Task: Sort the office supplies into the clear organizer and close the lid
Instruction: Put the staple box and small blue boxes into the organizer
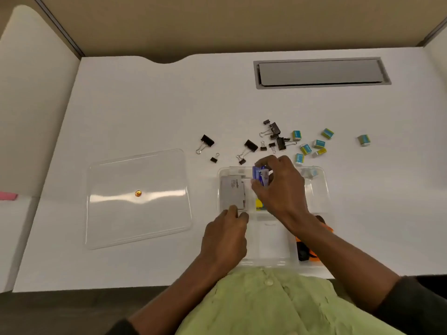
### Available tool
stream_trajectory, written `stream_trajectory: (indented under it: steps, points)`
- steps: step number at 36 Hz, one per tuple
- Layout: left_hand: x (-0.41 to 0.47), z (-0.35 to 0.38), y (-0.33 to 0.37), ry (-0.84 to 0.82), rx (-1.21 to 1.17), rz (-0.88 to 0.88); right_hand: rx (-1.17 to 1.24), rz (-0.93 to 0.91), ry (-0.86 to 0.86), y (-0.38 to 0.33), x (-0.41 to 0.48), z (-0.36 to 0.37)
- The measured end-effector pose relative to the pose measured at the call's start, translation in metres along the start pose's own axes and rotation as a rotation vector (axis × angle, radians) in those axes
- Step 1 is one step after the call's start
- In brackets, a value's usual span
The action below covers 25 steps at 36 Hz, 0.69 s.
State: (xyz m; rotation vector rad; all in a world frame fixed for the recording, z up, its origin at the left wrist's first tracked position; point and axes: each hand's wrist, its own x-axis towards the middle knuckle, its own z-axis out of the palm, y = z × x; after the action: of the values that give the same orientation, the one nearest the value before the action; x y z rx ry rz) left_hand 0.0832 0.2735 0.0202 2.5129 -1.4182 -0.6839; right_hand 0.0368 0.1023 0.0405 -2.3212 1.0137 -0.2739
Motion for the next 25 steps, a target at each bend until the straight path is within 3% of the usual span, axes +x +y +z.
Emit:
stream_trajectory:
  steps: [5, 11, 15, 19, 22, 25]
  points:
    - [0.009, 0.009, 0.006, -0.118, 0.22, -0.018, 0.007, 0.052, -0.027, 0.017, -0.041, -0.006]
    - [0.011, 0.027, 0.01, 0.022, 0.301, -0.036, 0.015, 0.108, -0.027, 0.032, -0.068, -0.011]
    - [0.007, 0.023, -0.002, 0.154, 0.262, -0.085, 0.021, 0.095, -0.044, 0.033, -0.08, -0.013]
    - [0.003, 0.011, -0.017, 0.37, 0.175, -0.244, 0.014, 0.095, -0.107, 0.028, -0.089, -0.008]
    - [0.002, 0.012, -0.016, 0.35, 0.067, -0.407, -0.002, 0.096, -0.155, 0.025, -0.092, 0.0]
    - [0.003, 0.023, -0.008, 0.217, -0.032, -0.457, -0.04, 0.089, -0.194, 0.022, -0.09, 0.005]
